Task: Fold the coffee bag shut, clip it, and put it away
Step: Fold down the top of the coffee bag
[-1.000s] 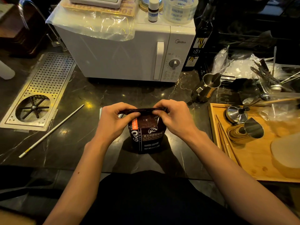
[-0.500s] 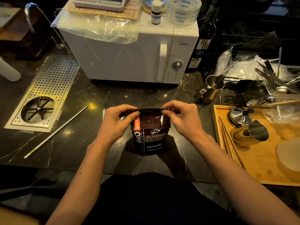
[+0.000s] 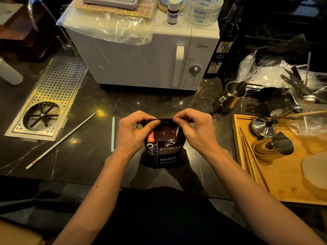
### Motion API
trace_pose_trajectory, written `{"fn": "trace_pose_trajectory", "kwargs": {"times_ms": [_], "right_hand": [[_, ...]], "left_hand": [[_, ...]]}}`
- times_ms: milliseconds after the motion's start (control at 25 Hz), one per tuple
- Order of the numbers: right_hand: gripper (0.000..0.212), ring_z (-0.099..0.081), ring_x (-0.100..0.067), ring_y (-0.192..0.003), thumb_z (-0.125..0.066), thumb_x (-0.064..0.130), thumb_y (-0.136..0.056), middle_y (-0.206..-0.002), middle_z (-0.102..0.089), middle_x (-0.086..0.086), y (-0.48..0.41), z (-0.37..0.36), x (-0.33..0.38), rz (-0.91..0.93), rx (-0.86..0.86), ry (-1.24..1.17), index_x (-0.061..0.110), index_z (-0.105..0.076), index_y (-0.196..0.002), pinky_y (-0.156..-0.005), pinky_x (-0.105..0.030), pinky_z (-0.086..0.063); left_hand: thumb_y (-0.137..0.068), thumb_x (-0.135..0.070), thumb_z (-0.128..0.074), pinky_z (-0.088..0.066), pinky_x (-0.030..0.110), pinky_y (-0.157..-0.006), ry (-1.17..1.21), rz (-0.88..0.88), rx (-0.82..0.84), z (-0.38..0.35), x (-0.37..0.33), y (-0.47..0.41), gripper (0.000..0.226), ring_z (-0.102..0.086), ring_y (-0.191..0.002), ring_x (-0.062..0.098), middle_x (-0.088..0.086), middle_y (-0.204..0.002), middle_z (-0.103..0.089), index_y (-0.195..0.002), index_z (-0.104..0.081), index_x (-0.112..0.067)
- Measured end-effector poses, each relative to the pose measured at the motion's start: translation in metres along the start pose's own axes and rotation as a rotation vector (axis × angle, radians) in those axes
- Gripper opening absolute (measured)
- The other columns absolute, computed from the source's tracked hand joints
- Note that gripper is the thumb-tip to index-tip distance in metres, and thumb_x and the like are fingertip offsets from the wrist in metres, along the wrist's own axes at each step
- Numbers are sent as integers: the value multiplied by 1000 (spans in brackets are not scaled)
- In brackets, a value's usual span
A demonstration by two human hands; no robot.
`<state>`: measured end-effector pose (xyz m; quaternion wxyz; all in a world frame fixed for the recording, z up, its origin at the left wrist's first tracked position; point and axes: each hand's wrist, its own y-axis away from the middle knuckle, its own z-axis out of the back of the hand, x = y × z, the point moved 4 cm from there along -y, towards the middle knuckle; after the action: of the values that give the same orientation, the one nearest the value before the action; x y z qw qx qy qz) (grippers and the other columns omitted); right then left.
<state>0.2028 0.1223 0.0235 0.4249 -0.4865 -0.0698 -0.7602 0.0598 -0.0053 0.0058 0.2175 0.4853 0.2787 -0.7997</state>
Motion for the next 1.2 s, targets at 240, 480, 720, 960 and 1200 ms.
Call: {"fn": "trace_pose_trajectory", "kwargs": {"times_ms": [240,480,720,960,1200], "right_hand": [[10,-69,-10,-76,-73,8,-83,-77,-72,8,4,-7,-12,-194,-88,-189,18,-74,-83,-73,-28,-56],[20,-69,-5,-74,-66,0,-87,-75,-72,9,18,-11,-24,-371,-88,-466,20,-70,-85,-69,-20,-56],[24,-68,-8,-71,-66,4,-89,-72,-71,9,18,-21,-18,-381,-114,-490,26,-68,-80,-67,-26,-54],[12,-70,-14,-83,-67,3,-87,-85,-72,0,2,-36,24,-238,78,-509,13,-71,-92,-80,-35,-58],[21,-66,-15,-105,-57,25,-95,-108,-70,0,-9,-90,55,-141,388,-570,20,-63,-114,-91,-31,-55]], "left_hand": [[-82,-16,-70,-57,31,-72,384,319,-157,-6,21,17,7,-70,-79,14,-4,-80,-73,-87,-74,-20],[-81,-24,-68,-58,32,-77,437,324,-166,-10,15,23,13,-70,-86,14,-5,-87,-74,-92,-73,-20],[-80,-7,-70,-57,27,-75,468,407,-202,-9,18,36,14,-69,-82,11,-5,-82,-74,-89,-71,-17],[-73,-17,-69,-56,24,-70,534,415,-369,31,12,59,14,-69,-80,11,-6,-79,-76,-78,-77,-27],[-73,-15,-71,-57,23,-70,522,339,-641,101,13,83,13,-69,-75,7,-7,-77,-75,-78,-77,-25]]}}
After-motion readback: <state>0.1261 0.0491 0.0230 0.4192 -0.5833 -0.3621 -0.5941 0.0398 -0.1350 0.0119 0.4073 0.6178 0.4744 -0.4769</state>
